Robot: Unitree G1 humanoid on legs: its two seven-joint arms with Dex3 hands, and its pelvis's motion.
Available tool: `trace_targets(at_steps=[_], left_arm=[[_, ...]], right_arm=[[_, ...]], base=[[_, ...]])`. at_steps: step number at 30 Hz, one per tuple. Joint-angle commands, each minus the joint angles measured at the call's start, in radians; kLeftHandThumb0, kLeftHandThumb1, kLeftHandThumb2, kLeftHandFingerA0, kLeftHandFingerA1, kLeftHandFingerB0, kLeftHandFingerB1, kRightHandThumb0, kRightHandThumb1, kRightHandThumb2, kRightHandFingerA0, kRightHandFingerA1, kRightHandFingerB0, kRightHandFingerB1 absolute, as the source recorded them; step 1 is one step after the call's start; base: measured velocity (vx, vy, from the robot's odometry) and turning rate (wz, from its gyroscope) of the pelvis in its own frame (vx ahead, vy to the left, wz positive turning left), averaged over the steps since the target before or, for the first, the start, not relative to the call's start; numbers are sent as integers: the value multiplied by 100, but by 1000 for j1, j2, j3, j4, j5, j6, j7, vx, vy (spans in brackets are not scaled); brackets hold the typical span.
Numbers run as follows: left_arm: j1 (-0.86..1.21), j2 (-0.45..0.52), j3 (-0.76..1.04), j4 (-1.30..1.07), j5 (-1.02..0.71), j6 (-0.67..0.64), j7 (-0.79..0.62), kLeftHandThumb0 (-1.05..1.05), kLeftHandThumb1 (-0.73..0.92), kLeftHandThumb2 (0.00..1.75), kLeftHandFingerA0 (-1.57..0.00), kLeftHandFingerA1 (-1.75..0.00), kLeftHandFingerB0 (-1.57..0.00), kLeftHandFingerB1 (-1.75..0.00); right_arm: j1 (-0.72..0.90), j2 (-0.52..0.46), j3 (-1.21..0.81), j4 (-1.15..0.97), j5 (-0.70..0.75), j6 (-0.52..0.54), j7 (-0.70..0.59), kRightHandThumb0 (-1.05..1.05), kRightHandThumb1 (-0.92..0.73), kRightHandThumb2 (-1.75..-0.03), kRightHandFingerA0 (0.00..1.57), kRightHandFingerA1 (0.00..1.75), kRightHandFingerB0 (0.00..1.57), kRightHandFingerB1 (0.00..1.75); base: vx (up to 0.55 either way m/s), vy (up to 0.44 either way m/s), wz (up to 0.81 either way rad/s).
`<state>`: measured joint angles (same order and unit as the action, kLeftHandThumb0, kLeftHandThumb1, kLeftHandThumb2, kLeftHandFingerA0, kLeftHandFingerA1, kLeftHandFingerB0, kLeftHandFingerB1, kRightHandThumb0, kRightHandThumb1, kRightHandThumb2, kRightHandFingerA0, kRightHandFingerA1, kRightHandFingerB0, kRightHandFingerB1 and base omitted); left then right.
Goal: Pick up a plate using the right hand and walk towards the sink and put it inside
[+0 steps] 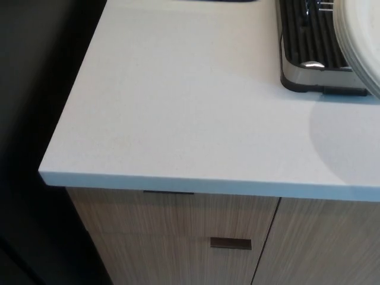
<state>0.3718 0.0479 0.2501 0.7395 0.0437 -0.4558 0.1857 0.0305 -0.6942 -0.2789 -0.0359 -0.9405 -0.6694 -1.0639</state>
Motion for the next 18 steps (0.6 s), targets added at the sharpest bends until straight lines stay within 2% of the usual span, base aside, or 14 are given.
trace_targets(at_steps=[1, 6, 7, 10, 16, 18], left_arm=[[4, 2, 6, 10, -17, -57, 7, 10, 71, 147, -157, -154, -152, -148], [7, 10, -6, 33, 4, -80, 20, 10, 71, 146, -157, -153, -152, -148], [5, 13, -8, 44, 6, -84, 23, 10, 72, 147, -157, -153, -152, -147], [1, 18, -10, 63, 9, -93, 29, 10, 72, 147, -157, -153, -152, -147], [22, 13, -10, 61, -8, -78, 3, 12, 67, 145, -157, -153, -151, -146], [32, 13, -9, 87, -13, -113, -9, 11, 66, 145, -157, -153, -154, -148]], right_arm=[[-13, 18, 3, 2, 39, 13, 40, -22, -66, -107, 85, 162, 85, 108], [-11, 18, -2, 3, 43, 1, 58, -17, -56, -114, 86, 162, 85, 106], [-17, 17, -1, 5, 39, -6, 49, -15, -54, -116, 87, 164, 85, 106], [-26, 17, -1, 8, 27, -13, 35, -15, -54, -116, 87, 164, 85, 106], [-23, 22, -3, 2, 40, -3, 64, -15, -54, -115, 87, 162, 85, 107], [-25, 22, -5, -1, 33, 3, 65, -15, -51, -114, 86, 162, 84, 106]], base=[[-81, -193, 8], [-62, -289, 6], [-89, -455, -147], [-42, -368, -2], [-24, -185, 4], [-21, -64, 0]])
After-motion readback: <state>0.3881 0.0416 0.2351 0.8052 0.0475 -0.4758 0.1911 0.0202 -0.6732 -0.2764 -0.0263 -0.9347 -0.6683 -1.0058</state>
